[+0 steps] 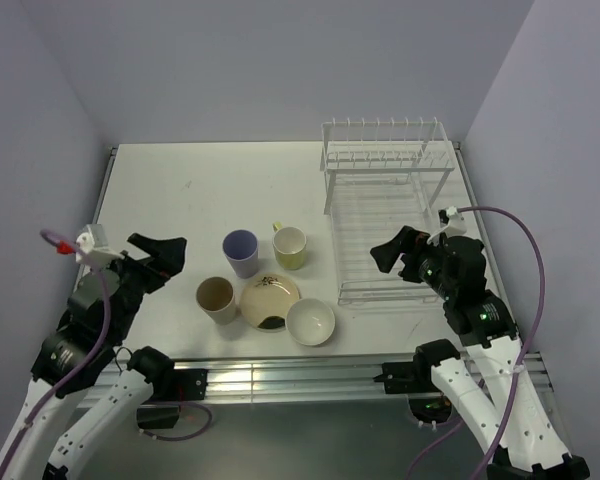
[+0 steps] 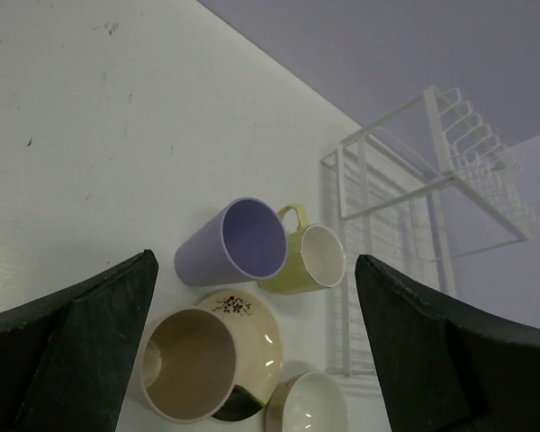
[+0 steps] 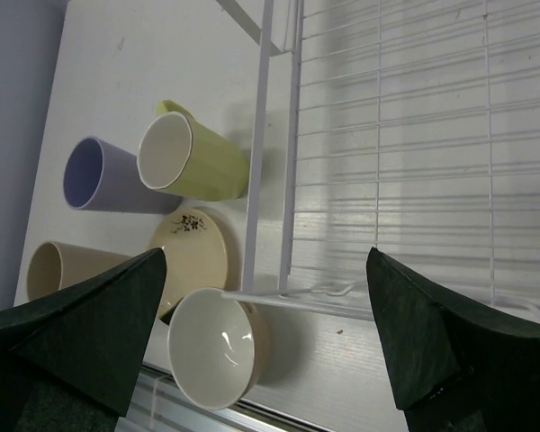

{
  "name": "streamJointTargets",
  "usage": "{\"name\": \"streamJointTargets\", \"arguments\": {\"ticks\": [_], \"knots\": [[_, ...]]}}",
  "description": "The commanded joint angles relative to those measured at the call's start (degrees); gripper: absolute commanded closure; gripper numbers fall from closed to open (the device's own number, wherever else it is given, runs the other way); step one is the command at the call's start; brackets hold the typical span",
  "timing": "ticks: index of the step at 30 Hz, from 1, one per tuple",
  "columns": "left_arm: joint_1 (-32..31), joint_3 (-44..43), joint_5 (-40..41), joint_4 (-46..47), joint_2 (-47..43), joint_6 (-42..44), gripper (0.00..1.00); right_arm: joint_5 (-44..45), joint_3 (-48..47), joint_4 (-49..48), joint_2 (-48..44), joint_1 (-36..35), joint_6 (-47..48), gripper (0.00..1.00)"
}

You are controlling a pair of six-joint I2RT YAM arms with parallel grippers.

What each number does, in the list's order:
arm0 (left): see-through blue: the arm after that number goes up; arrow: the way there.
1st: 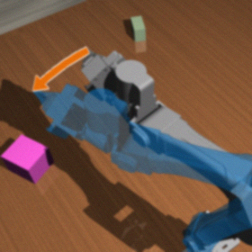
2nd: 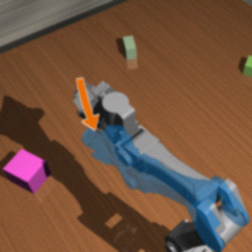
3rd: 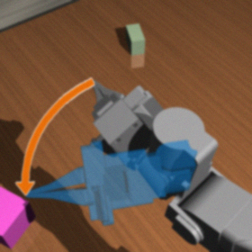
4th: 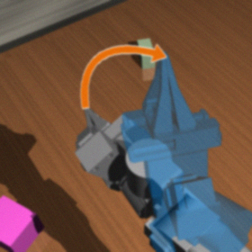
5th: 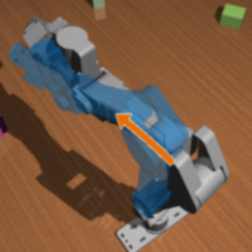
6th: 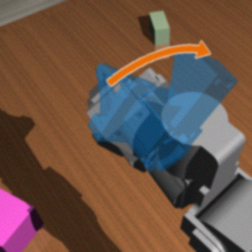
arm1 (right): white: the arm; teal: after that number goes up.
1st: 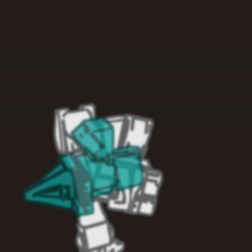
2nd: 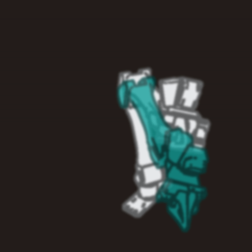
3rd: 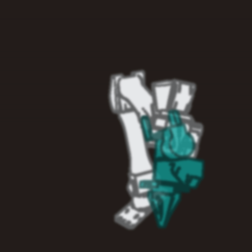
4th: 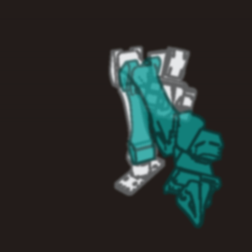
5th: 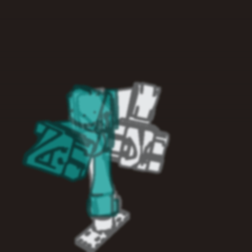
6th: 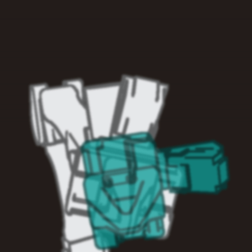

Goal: Load the mixed dishes into the dish rack

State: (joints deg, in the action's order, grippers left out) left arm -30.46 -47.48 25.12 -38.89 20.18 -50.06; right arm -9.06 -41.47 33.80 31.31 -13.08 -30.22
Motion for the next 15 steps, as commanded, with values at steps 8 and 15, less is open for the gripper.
{"name": "streamJointTargets", "arguments": {"ticks": [8, 15], "knots": [[-0.13, -7.61, -3.43, -0.66, 18.13, 8.93, 0.01, 1.59, -3.43, -0.59, 0.76, 0.34, -4.59, 0.00], [-0.13, -11.84, -1.13, -3.29, 27.26, 10.34, 0.01, 4.31, -7.30, 3.20, 3.23, 0.43, 0.41, 0.13]]}}
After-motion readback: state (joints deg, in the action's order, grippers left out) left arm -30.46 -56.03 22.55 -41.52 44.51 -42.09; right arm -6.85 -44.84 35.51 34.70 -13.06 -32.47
